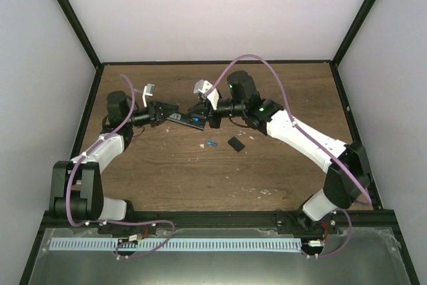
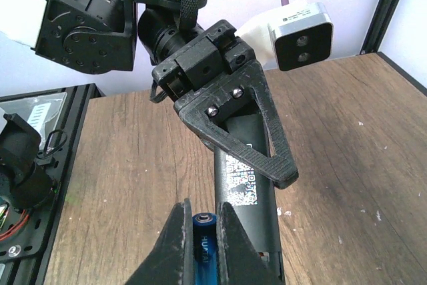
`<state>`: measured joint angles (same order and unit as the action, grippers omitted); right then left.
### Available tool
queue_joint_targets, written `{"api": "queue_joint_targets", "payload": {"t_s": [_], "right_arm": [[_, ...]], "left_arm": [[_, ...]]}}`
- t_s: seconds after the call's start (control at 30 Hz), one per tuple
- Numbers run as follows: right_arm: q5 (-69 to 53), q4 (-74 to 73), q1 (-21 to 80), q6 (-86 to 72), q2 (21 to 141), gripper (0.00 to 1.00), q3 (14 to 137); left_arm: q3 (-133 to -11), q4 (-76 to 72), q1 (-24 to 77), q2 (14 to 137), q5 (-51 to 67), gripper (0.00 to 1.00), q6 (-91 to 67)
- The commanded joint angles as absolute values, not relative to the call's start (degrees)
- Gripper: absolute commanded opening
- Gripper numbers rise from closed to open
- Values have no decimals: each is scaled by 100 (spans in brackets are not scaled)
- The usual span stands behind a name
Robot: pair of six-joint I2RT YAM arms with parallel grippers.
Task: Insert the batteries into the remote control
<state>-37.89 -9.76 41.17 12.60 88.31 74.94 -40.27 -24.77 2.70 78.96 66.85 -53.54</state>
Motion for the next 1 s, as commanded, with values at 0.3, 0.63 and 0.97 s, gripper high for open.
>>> {"api": "queue_joint_targets", "payload": {"t_s": [0.3, 0.63, 0.97], "right_arm": [[-3630, -940, 4113, 1670, 8690, 1, 7366], [-3666, -1127, 4113, 1699, 8874, 1, 7418], [-3585, -1524, 4113, 1834, 9008, 1, 7505]], "left_arm": [[-4226, -2554, 394, 7705, 6961, 0, -5673], [-4231, -2507, 465, 7585, 6893, 0, -5726], [-4266, -2514, 474, 7594, 6843, 0, -5706]]}}
